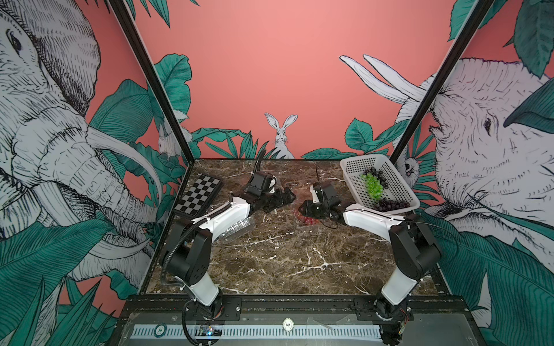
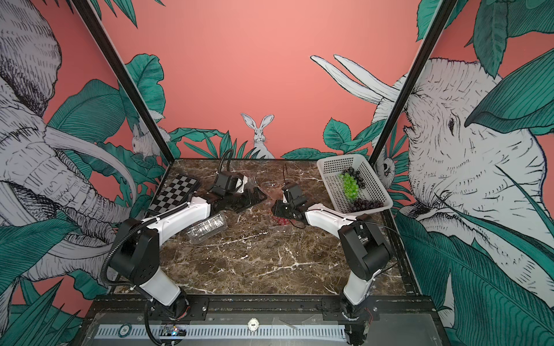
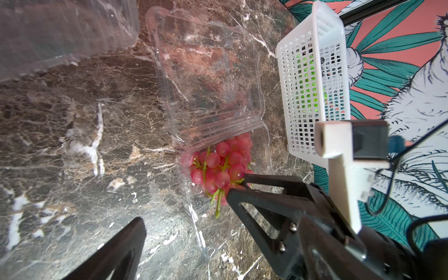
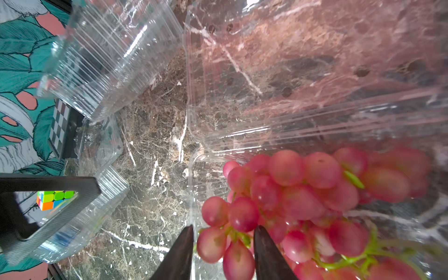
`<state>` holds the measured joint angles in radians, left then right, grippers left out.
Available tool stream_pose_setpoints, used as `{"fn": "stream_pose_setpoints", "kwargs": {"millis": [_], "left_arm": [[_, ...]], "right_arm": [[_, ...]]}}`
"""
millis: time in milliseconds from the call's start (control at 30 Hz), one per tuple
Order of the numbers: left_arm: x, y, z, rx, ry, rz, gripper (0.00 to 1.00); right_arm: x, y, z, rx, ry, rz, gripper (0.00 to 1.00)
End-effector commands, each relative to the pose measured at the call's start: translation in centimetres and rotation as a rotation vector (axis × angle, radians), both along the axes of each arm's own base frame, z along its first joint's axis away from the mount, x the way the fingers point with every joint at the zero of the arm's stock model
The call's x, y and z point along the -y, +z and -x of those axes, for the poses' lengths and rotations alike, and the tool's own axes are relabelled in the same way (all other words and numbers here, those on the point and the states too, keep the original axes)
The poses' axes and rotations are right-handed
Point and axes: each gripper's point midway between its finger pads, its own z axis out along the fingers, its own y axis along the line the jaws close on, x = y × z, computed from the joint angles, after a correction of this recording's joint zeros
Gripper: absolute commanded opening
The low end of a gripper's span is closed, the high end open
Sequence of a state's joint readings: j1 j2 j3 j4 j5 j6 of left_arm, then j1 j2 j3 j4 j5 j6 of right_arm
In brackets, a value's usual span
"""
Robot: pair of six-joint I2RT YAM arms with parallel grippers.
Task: Pack grapes into containers
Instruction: Place the grape into the packing box.
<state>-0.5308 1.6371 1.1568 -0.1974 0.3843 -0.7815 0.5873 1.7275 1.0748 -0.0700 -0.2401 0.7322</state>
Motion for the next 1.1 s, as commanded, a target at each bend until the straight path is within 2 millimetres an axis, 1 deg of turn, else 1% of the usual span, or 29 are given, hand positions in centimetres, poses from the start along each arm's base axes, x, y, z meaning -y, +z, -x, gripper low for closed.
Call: {"fn": "stream_pose_setpoints", "kwargs": {"millis": [0, 100, 167, 300, 433, 500, 533, 633, 700, 733, 767, 900, 967, 1067], "left_arm": [[-0.1, 0.7, 0.0, 0.001, -0.001, 0.006, 0.99], [0.0, 0.6, -0.1, -0.006, -0.001, 0.01, 1.0], [0.1, 0.6, 0.0, -0.013, -0.002, 0.013, 0.99], [0.0, 0.7, 0.0, -0.013, 0.001, 0.012, 1.0], [0.1, 1.1, -0.2, -0.005, 0.002, 0.014, 1.0], [0.2, 1.5, -0.3, 0.001, 0.001, 0.02, 1.0], [0.2, 1.6, -0.3, 0.004, 0.002, 0.02, 1.0], [0.1, 2.0, -0.5, 0.011, 0.01, 0.023, 0.99], [0.0, 2.1, -0.7, 0.01, 0.02, 0.033, 1.0], [-0.1, 2.2, -0.8, 0.009, 0.027, 0.038, 1.0], [-0.3, 2.3, -0.9, 0.009, 0.034, 0.042, 0.99], [-0.8, 2.3, -1.0, 0.006, 0.05, 0.048, 0.99], [-1.0, 2.1, -1.0, 0.002, 0.053, 0.046, 0.99], [-1.3, 1.9, -0.9, -0.005, 0.058, 0.044, 1.0]], "right_arm": [[-0.2, -0.1, -0.4, 0.014, -0.003, 0.006, 0.41], [0.1, -0.3, -0.3, 0.015, 0.001, 0.032, 0.41], [0.4, 0.1, -0.2, 0.022, 0.003, 0.038, 0.42], [1.0, 2.2, 0.0, 0.067, 0.008, 0.05, 0.45], [2.1, 4.0, 0.1, 0.102, -0.001, 0.099, 0.52], [2.5, 4.1, 0.0, 0.112, -0.01, 0.123, 0.56], [2.6, 5.7, -0.1, 0.147, -0.017, 0.107, 0.58], [2.0, 6.3, -0.4, 0.162, -0.011, 0.079, 0.64], [1.1, 6.6, -0.8, 0.175, 0.0, 0.031, 0.66], [0.6, 7.2, -1.0, 0.188, 0.006, -0.002, 0.67], [0.1, 6.4, -1.2, 0.172, 0.013, -0.014, 0.69], [-1.8, 6.0, -1.9, 0.166, 0.037, -0.1, 0.72], [-2.4, 5.4, -2.0, 0.147, 0.045, -0.123, 0.73], [-2.8, 4.1, -1.7, 0.113, 0.043, -0.151, 0.74]]}}
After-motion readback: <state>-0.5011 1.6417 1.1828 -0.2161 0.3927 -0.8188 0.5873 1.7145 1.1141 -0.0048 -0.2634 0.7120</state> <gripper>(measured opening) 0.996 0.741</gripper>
